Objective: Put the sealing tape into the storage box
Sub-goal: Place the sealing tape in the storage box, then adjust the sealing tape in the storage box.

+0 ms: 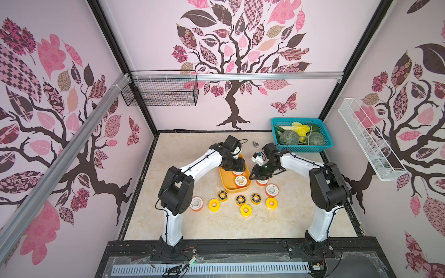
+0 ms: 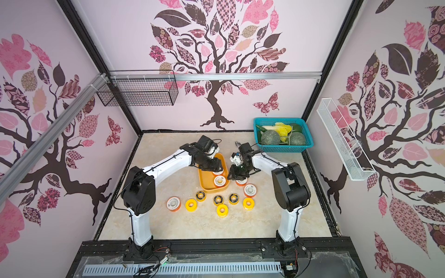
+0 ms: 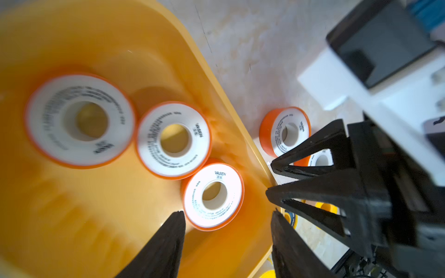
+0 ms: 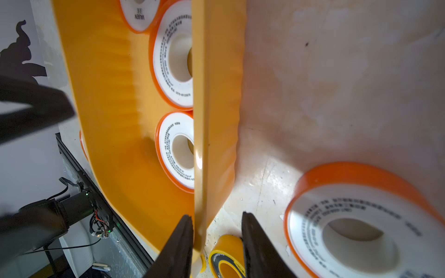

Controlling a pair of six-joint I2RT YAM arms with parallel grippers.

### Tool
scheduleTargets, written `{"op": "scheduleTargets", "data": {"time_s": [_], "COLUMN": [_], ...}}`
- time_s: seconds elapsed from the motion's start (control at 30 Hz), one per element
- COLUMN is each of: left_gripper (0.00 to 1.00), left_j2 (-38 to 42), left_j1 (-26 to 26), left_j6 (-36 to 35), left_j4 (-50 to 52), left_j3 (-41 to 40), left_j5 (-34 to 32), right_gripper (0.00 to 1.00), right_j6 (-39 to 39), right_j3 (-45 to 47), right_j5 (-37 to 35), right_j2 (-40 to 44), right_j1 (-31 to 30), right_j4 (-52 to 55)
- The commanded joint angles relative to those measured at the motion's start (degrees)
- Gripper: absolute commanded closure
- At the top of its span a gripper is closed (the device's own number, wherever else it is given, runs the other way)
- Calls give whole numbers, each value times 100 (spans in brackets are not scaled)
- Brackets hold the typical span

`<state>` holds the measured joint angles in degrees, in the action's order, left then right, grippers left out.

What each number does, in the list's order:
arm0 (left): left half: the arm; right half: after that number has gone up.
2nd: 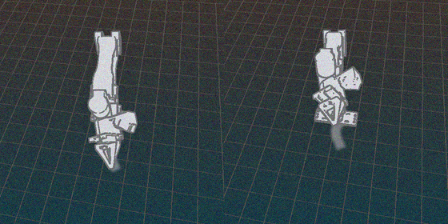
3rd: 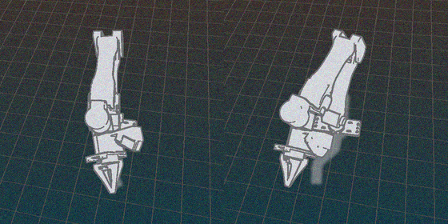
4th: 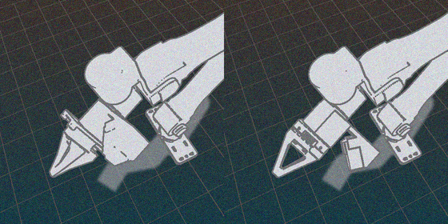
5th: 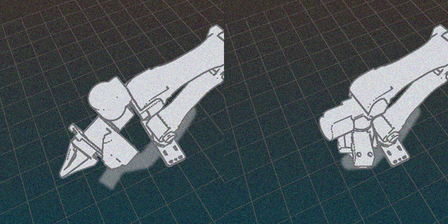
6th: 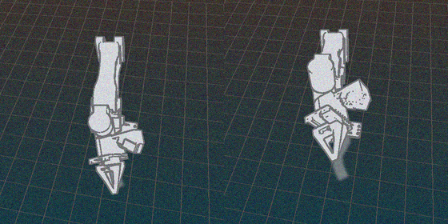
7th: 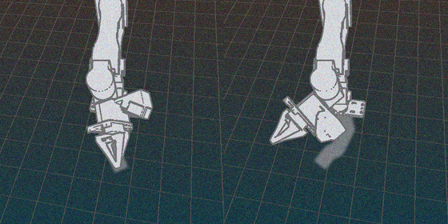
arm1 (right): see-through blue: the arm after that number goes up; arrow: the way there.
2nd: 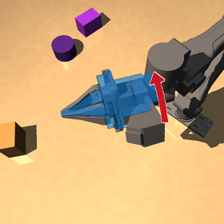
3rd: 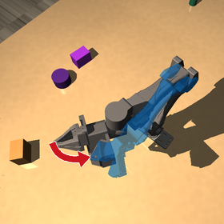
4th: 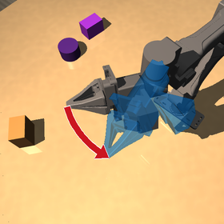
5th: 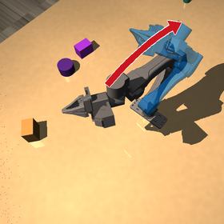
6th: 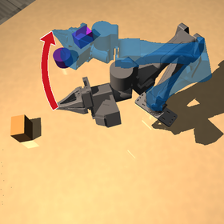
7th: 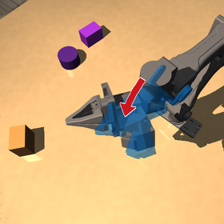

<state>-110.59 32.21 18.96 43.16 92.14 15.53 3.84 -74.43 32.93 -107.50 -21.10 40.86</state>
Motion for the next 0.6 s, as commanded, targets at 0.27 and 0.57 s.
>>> {"op": "scheduleTargets", "data": {"time_s": [0.27,0.57], "left_gripper": [70,97], "left_j2": [-387,-982], "left_j1": [-284,-284], "left_j6": [-84,-123], "left_j4": [383,422], "left_j3": [57,384], "left_j5": [-1859,-2180], "right_gripper": [62,62], "right_j6": [-14,-43], "right_j3": [-198,-192], "right_j5": [-51,-6], "right_j2": [74,74], "right_j1": [-12,-17], "right_j4": [53,62]}}
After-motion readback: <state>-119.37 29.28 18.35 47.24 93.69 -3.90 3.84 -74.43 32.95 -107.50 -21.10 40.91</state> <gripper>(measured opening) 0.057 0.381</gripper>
